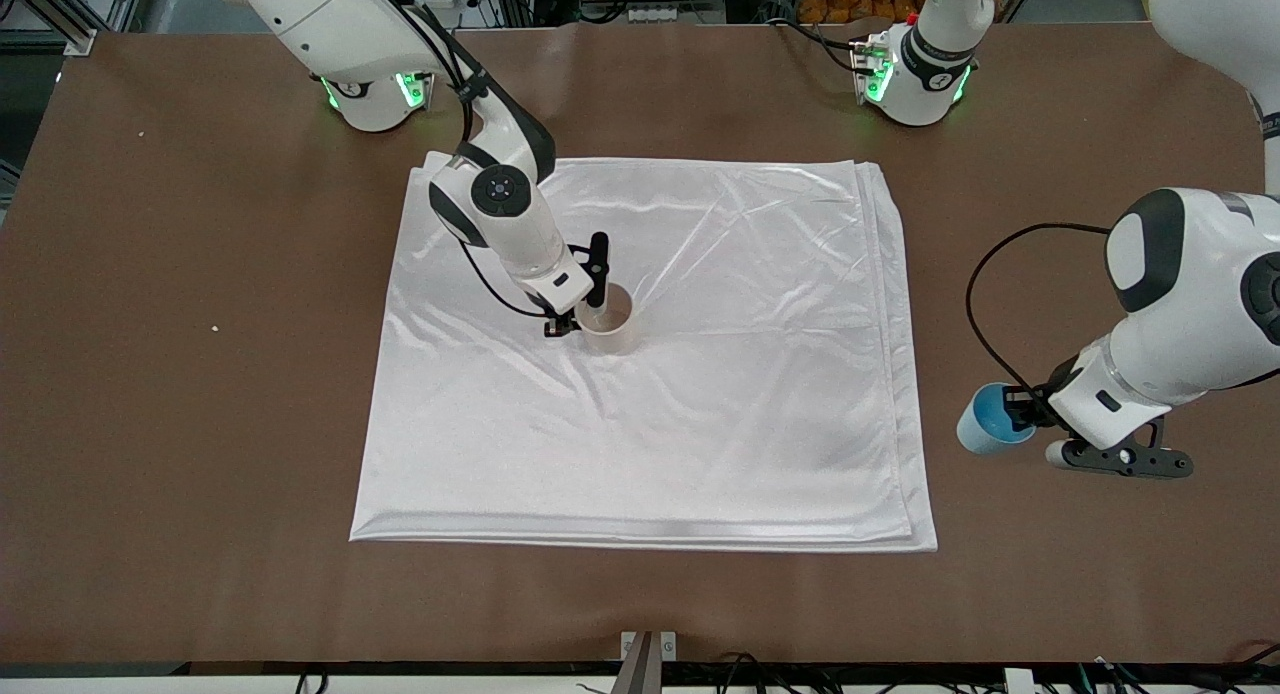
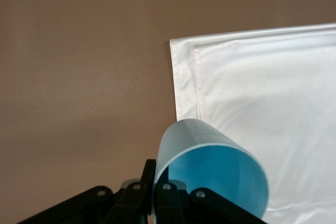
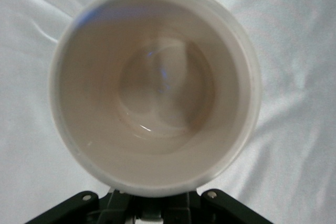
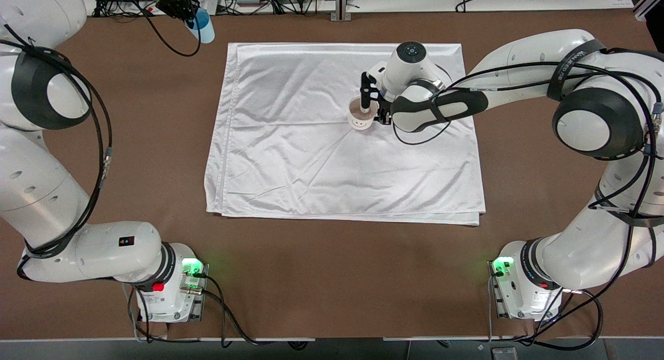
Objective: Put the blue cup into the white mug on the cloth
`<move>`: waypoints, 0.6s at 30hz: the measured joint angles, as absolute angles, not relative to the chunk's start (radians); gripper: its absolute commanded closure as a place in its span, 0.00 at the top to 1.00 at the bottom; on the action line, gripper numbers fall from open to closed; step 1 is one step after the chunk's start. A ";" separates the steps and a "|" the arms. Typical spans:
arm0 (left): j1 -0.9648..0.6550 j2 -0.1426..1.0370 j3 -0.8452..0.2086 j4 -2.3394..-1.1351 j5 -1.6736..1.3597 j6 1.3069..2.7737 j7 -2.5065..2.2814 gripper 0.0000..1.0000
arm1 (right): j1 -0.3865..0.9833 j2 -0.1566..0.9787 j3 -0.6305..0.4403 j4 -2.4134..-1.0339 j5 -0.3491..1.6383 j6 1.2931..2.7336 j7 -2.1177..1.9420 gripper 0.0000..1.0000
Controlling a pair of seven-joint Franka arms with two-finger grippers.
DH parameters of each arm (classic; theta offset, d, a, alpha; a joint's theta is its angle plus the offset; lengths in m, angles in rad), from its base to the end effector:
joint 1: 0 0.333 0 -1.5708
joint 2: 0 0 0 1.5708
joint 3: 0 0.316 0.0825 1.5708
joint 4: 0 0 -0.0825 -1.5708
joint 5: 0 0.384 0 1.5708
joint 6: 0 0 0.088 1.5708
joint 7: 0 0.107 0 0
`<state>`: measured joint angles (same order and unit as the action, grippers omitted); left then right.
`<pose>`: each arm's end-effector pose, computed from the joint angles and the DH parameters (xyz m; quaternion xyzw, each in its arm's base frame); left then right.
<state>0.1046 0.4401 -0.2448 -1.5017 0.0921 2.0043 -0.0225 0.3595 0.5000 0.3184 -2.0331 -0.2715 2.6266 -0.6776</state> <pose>0.6876 -0.0658 0.4273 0.9972 -0.0634 0.0371 0.0118 0.4752 0.3842 0.2193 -0.7171 -0.6939 -0.0653 0.0002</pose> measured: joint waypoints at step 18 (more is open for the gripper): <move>0.105 0.445 -0.245 -1.500 0.092 2.005 -0.022 0.00 | 0.395 0.532 0.288 -2.009 -0.302 2.626 -0.666 0.62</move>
<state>0.1047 0.4453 -0.2450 -1.5004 0.0921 2.0046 -0.0225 0.3954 0.5324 0.2876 -2.0093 -0.3020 2.6260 -0.6660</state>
